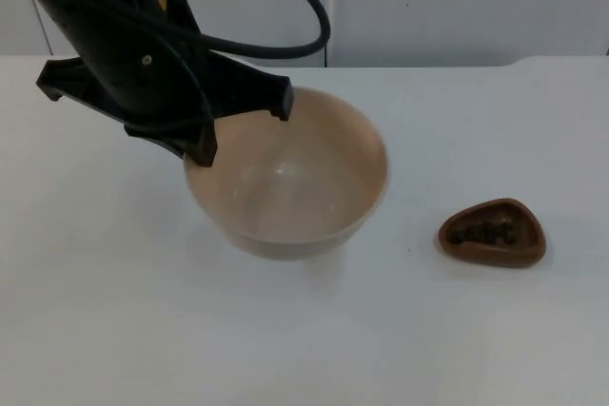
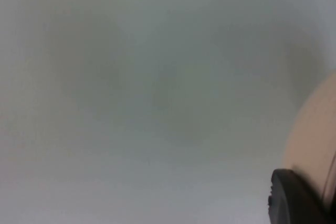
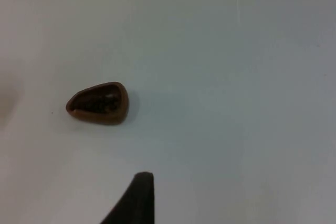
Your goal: Pick up the bowl with the left hand and pour the coffee beans from the cup into the bowl with the right hand.
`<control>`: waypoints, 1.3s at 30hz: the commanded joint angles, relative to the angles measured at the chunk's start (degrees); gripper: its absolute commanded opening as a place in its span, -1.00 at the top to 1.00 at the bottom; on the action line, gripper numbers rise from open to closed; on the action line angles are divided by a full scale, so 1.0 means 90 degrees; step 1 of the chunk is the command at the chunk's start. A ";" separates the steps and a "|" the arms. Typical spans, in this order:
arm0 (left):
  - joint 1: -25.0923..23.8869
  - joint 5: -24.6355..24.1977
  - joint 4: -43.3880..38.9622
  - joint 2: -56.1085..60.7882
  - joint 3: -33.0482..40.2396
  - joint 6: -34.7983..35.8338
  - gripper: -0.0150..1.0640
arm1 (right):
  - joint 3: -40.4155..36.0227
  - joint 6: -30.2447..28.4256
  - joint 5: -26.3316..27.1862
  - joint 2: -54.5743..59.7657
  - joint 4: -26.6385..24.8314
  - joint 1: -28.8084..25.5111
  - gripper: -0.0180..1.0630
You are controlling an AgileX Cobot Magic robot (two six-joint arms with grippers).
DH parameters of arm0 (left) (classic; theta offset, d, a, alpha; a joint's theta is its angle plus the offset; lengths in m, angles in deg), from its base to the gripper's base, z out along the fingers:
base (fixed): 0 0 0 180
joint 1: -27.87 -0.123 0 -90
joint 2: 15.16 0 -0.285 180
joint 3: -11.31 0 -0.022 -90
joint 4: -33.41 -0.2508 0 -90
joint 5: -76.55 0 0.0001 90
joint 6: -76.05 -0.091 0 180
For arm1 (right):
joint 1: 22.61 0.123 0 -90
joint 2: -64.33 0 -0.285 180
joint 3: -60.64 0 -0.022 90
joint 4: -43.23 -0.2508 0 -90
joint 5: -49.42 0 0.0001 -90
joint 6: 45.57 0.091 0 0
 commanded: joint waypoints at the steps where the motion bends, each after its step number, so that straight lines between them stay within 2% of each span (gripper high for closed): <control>1: 0.0038 0.0104 0.0096 0.0063 -0.0048 0.0057 0.98 | 0.0048 -0.0003 0.0095 -0.0025 -0.0118 -0.0032 -0.98; 9: 0.0038 0.0102 0.0107 0.0063 -0.0048 0.0057 0.98 | 0.0766 -0.0003 0.0148 0.1065 -0.0246 -0.0032 -0.98; 15: 0.0038 0.0102 0.0163 0.0063 -0.0048 0.0057 0.98 | 0.1442 -0.0003 0.0214 0.2886 -0.0261 -0.0032 -0.98; 23: 0.0038 0.0102 0.0222 0.0063 -0.0048 0.0057 0.98 | 0.2251 -0.0195 0.0214 0.5451 -0.0839 -0.0032 -0.98; 24: 0.0038 0.0102 0.0222 0.0063 -0.0048 0.0057 0.98 | 0.2251 -0.0195 0.0214 0.5451 -0.0839 -0.0032 -0.98; 28: 0.0038 0.0102 0.0222 0.0063 -0.0048 0.0057 0.98 | 0.2904 -0.0440 0.0294 0.6893 -0.1027 -0.0032 -0.98; 31: 0.0038 0.0102 0.0210 0.0063 -0.0048 0.0057 0.98 | 0.3205 -0.0491 0.0325 0.7384 -0.1128 -0.0032 -0.98; 36: 0.0038 0.0102 0.0210 0.0063 -0.0048 0.0057 0.98 | 0.3849 -0.0488 0.0325 0.8295 -0.1039 0.0215 -0.98; 39: 0.0038 0.0102 0.0210 0.0063 -0.0048 0.0057 0.98 | 0.4305 -0.0119 0.0299 0.8924 -0.0766 0.0591 -0.98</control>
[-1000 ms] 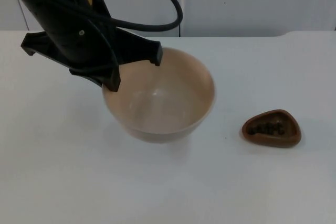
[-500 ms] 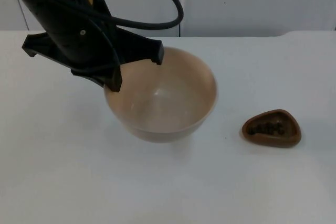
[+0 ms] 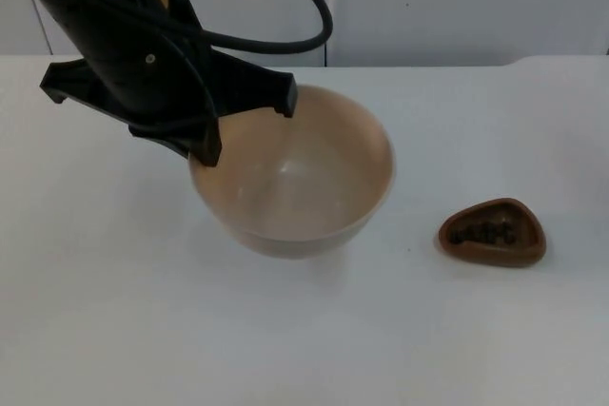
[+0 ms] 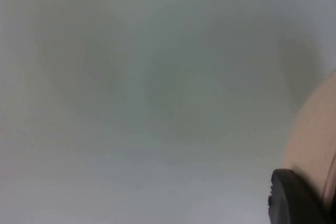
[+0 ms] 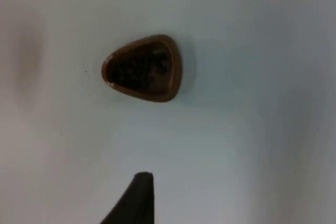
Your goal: Pick up the bowl with the left hand and pour the coffee beans from the cup into the bowl with the right hand.
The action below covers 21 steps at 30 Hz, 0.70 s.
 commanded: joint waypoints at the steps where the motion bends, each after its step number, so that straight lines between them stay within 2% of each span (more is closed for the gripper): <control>1: 0.0038 0.0052 0.0074 0.0063 -0.0048 0.0057 0.98 | 0.0306 0.0242 0.0022 0.0379 0.0226 0.0239 -0.98; 5: 0.0038 0.0052 0.0074 0.0063 -0.0048 0.0057 0.98 | 0.0862 0.1241 -0.0022 0.1116 0.1153 0.0884 -0.98; 10: 0.0038 0.0052 0.0074 0.0063 -0.0048 0.0057 0.98 | 0.1323 0.1719 -0.0116 0.1713 0.1708 0.1458 -0.98; 21: 0.0038 0.0052 0.0074 0.0063 -0.0048 0.0057 0.98 | 0.1473 0.1889 -0.0040 0.2514 0.1708 0.1628 -0.98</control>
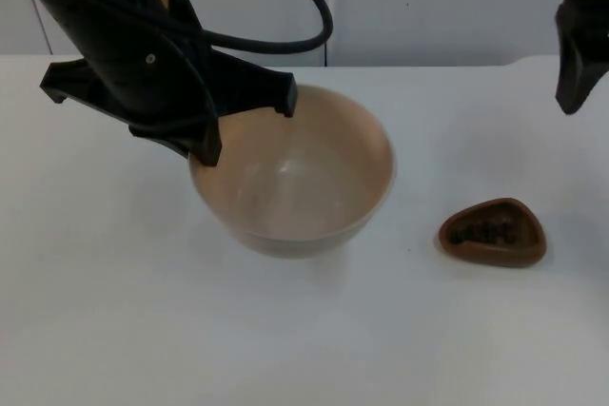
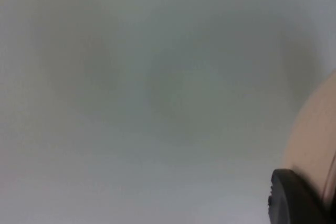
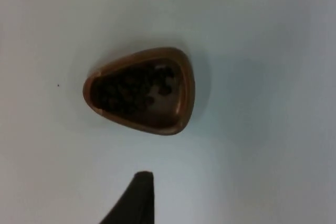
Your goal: Pick up the bowl with the left hand and pour the coffee beans from the cup into the bowl with the right hand.
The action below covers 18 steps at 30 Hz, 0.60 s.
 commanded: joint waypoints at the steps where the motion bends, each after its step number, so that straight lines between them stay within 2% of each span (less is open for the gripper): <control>1: 0.0038 0.0052 0.0074 0.0063 -0.0048 0.0054 0.98 | 0.0051 0.0009 0.0000 0.0044 0.0045 0.0029 -0.98; 9: 0.0038 0.0052 0.0074 0.0063 -0.0048 0.0054 0.98 | -0.0161 0.0074 0.0507 0.0046 0.0045 0.0029 -0.98; 18: 0.0038 0.0093 0.0074 0.0063 -0.0048 0.0054 0.98 | -0.0596 0.0493 0.1205 0.0088 0.0086 0.0029 -0.98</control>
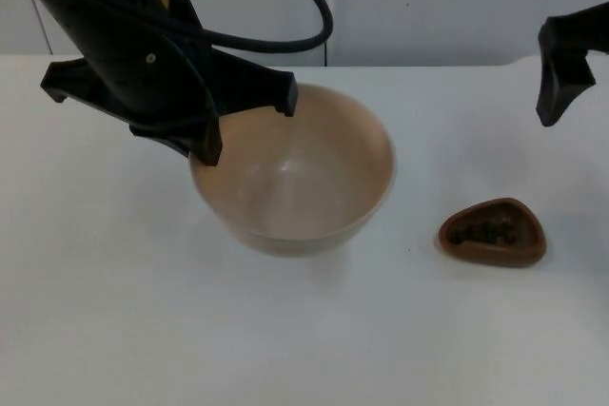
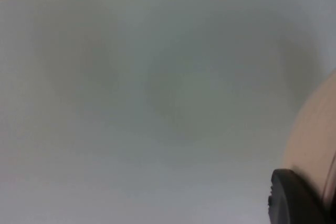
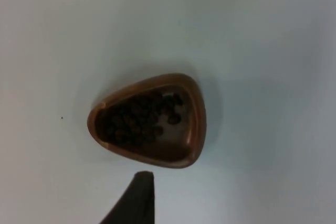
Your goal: Pick up the bowl with the left hand and pour the coffee beans from the cup into the bowl with the right hand.
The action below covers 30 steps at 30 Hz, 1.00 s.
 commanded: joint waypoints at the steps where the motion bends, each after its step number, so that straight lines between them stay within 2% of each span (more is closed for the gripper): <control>1: 0.0038 0.0071 0.0074 0.0063 -0.0048 0.0054 0.98 | -0.0079 0.0080 0.0142 0.0012 0.0032 0.0020 -0.98; 7: 0.0038 0.0129 0.0074 0.0063 -0.0048 0.0054 0.98 | -0.0085 0.0230 0.0205 0.0463 0.0032 0.0020 -0.97; 15: 0.0038 0.0181 0.0074 0.0063 -0.0048 0.0054 0.98 | -0.0085 0.0244 0.0586 0.1305 0.0051 0.0020 -0.81; 30: 0.0038 0.0220 0.0074 0.0063 -0.0048 0.0054 0.98 | -0.0085 0.0259 0.1348 0.1891 0.0060 0.0020 -0.80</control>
